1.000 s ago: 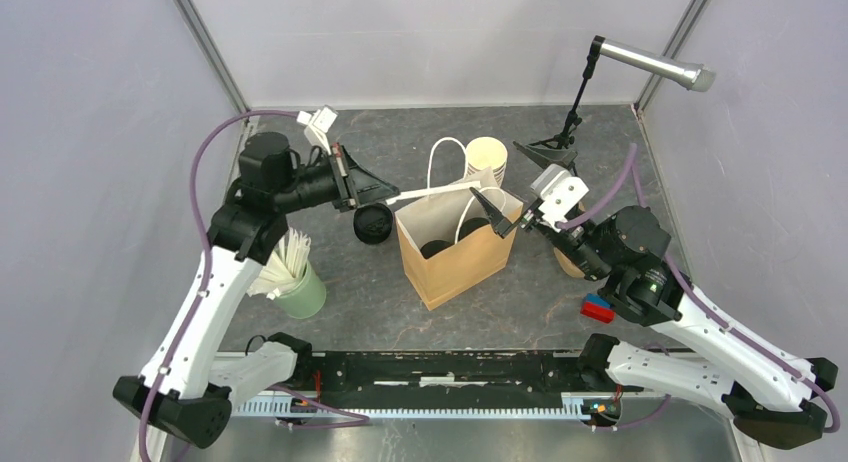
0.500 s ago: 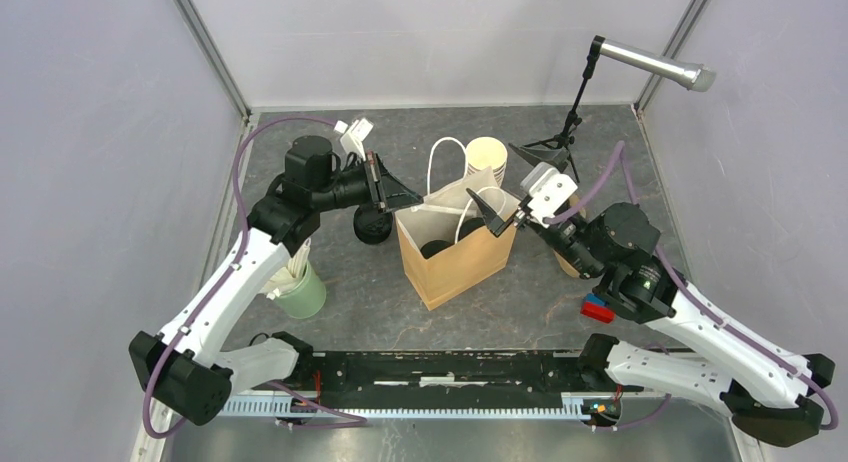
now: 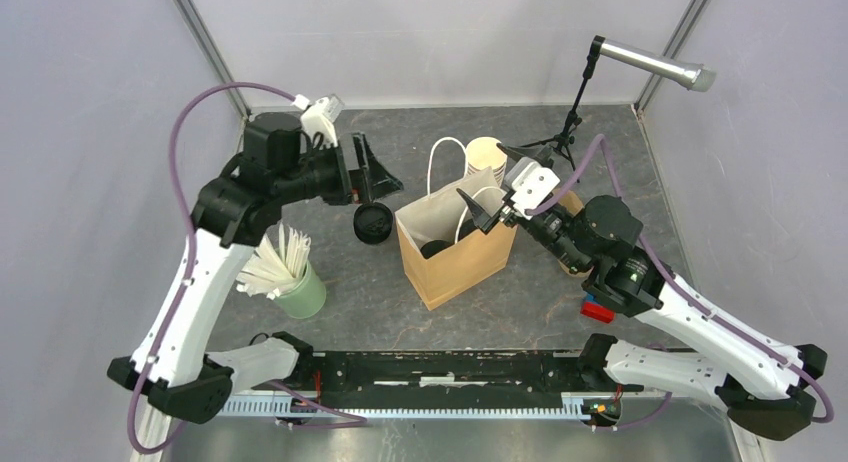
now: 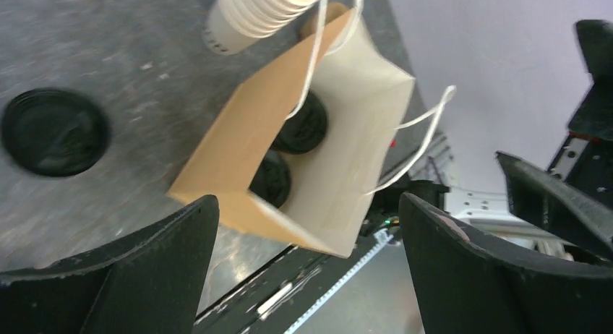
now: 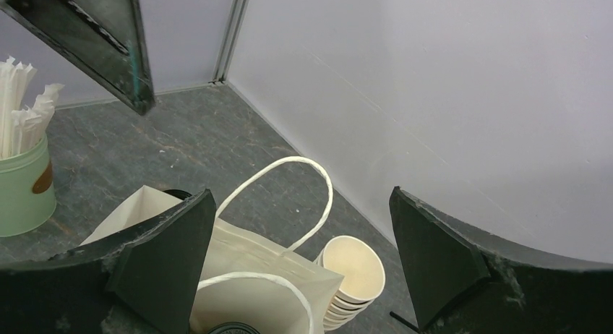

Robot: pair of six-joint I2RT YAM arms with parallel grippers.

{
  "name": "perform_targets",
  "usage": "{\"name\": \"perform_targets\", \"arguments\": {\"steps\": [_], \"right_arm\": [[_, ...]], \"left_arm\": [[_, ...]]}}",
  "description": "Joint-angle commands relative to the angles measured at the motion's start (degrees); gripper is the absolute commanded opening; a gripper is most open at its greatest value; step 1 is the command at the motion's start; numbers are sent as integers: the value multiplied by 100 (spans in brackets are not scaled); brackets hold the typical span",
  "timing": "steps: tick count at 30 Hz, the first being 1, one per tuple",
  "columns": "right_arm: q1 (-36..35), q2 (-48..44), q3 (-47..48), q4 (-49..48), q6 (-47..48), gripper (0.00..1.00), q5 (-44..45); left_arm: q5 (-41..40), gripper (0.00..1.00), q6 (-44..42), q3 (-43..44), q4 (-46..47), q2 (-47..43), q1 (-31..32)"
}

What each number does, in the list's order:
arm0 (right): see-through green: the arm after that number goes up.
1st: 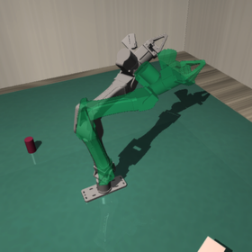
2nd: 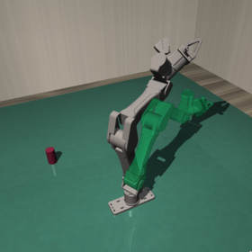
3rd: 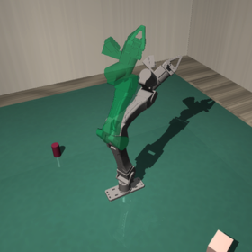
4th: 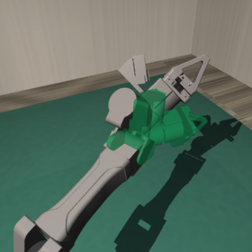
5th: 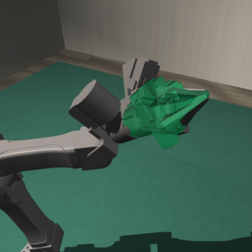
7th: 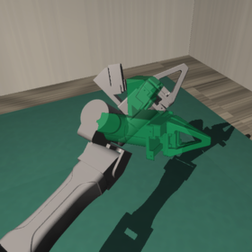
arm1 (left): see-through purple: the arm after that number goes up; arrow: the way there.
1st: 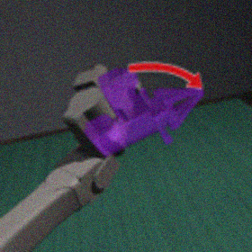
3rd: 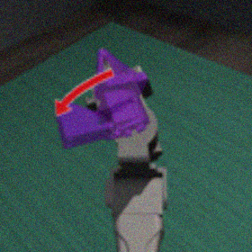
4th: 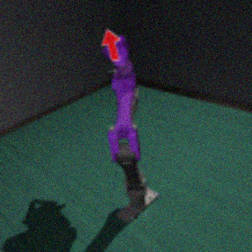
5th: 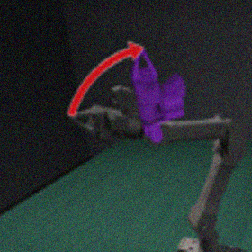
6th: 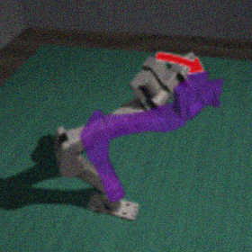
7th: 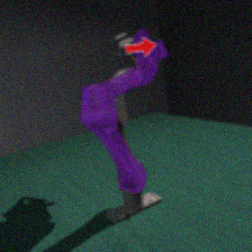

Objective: Pack the takeout coffee

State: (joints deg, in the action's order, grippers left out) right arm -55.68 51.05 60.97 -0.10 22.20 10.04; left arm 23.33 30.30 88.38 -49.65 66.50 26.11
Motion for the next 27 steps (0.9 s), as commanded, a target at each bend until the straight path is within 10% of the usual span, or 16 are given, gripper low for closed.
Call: {"name": "perform_targets", "arguments": {"steps": [1, 14, 27], "right_arm": [[17, 59, 284, -166, -125, 97, -116], [20, 70, 177, -194, -233, 97, -221], [12, -202, -35, -89, -251, 97, -77]], "left_arm": [[-1687, 100, -575, 519, -1815, -308, -16], [-4715, 84, 219, 380, -3938, -320, -99], [-4741, 63, 575, 287, -3745, -126, -791]]}}
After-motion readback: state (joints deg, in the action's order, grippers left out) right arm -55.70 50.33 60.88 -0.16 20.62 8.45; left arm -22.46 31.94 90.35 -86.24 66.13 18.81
